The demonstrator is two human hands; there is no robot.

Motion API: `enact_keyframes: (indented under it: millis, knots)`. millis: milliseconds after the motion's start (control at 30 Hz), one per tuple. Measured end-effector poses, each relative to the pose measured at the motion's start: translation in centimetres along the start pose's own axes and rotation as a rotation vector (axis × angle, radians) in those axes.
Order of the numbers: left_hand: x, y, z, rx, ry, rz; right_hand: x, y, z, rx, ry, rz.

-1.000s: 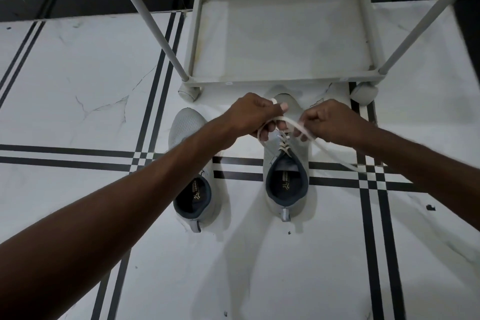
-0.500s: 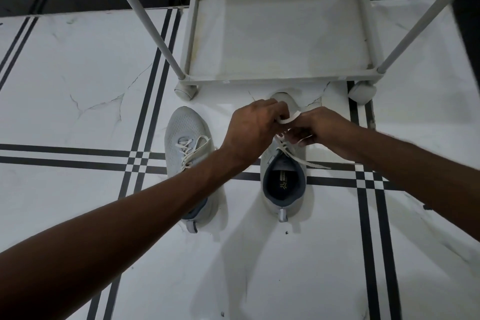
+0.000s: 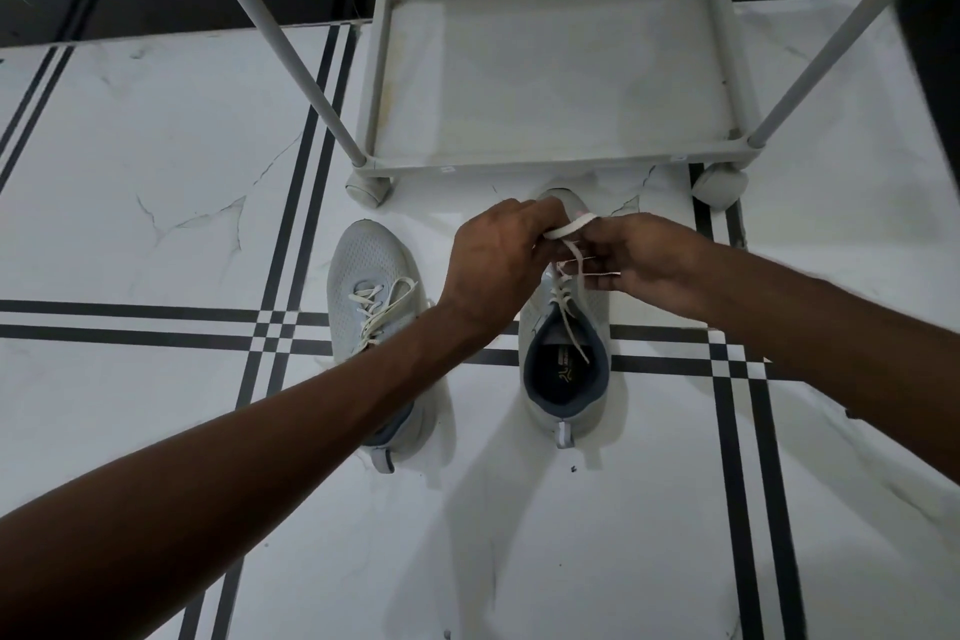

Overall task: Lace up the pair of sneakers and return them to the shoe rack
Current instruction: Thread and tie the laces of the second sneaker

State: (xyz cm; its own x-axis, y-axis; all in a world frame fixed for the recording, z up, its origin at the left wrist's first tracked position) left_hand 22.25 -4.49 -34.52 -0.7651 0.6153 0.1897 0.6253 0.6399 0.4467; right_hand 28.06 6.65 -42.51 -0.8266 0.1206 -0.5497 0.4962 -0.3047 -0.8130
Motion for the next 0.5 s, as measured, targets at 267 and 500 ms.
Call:
enact_keyframes:
  millis: [267, 500]
  knots:
    - [-4.2, -6.8, 3.1, -0.767, -0.322, -0.774, -0.7, 1.4, -3.5, 0.344, 0.268, 0.120]
    - [-9.9, -11.5, 4.4, -0.780, -0.480, -1.280, -2.4, 5.2, -9.9, -0.041, 0.506, 0.232]
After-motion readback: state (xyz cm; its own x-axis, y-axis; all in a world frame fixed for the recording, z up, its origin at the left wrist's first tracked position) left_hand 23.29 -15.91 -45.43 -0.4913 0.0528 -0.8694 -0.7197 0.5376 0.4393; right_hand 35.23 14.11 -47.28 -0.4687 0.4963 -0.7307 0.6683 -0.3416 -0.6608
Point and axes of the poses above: each hand's wrist, its own x-axis towards the middle knuckle, its own z-axis out of the palm, y = z × x, the point moved 8 cm from there along x, towards the middle knuckle, and after that the axes turned 8 degrees about -z, right-handed, at the moved point
